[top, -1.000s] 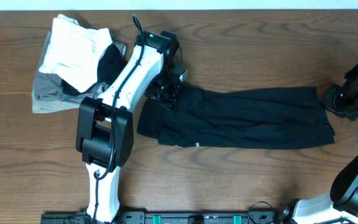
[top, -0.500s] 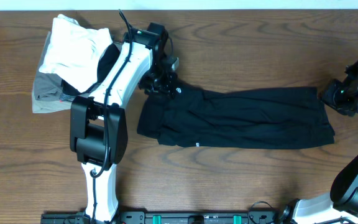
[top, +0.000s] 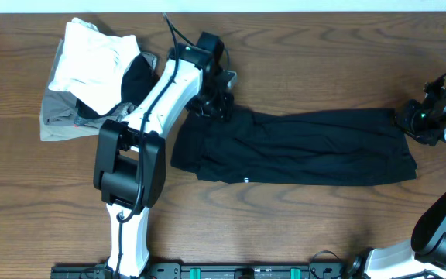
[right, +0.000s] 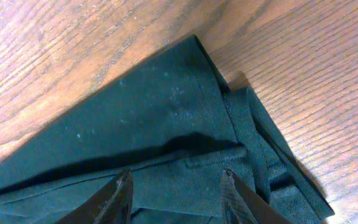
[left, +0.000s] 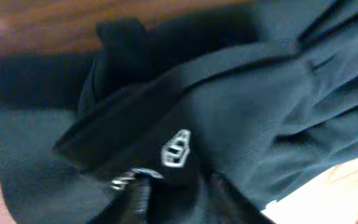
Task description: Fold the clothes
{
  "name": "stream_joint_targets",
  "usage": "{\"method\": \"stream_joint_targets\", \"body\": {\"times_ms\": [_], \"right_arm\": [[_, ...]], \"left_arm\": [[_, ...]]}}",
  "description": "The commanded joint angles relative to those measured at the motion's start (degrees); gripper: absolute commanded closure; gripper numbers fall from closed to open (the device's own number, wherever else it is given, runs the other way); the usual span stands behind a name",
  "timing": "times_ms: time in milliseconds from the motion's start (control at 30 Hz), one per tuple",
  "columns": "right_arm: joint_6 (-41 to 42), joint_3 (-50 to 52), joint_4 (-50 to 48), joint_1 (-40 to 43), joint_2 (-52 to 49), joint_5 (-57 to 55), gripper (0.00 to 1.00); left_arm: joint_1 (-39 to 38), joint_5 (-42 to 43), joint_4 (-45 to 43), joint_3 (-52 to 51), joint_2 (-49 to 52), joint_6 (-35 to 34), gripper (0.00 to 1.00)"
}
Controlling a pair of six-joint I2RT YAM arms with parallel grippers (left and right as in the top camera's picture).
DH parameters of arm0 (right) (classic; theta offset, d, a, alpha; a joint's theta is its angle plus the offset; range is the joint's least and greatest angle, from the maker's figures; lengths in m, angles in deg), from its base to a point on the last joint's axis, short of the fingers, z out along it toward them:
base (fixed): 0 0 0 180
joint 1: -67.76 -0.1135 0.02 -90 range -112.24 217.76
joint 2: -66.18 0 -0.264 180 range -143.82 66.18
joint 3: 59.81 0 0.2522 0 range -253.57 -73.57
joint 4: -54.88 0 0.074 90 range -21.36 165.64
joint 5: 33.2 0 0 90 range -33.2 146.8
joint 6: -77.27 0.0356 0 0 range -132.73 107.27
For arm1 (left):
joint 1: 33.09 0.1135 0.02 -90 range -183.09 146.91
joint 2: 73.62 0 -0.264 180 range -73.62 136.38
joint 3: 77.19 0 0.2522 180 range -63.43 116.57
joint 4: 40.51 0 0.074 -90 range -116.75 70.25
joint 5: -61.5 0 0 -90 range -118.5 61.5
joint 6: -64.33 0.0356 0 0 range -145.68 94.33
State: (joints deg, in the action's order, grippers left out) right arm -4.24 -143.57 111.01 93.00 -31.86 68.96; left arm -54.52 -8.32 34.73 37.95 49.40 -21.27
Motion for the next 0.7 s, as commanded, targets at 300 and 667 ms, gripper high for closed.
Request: {"method": "stream_joint_targets", "body": {"times_ms": [300,667], "right_arm": [[-0.85,0.42,0.33,-0.55,-0.52,0.74,0.56],[-0.85,0.42,0.55,-0.55,-0.52,-0.17,0.55]], "left_arm": [[1.01,-0.37,6.1,-0.61,-5.22,0.48,0.94],[0.98,-0.37,12.41,-2.34,-7.67,0.48,0.89]]}}
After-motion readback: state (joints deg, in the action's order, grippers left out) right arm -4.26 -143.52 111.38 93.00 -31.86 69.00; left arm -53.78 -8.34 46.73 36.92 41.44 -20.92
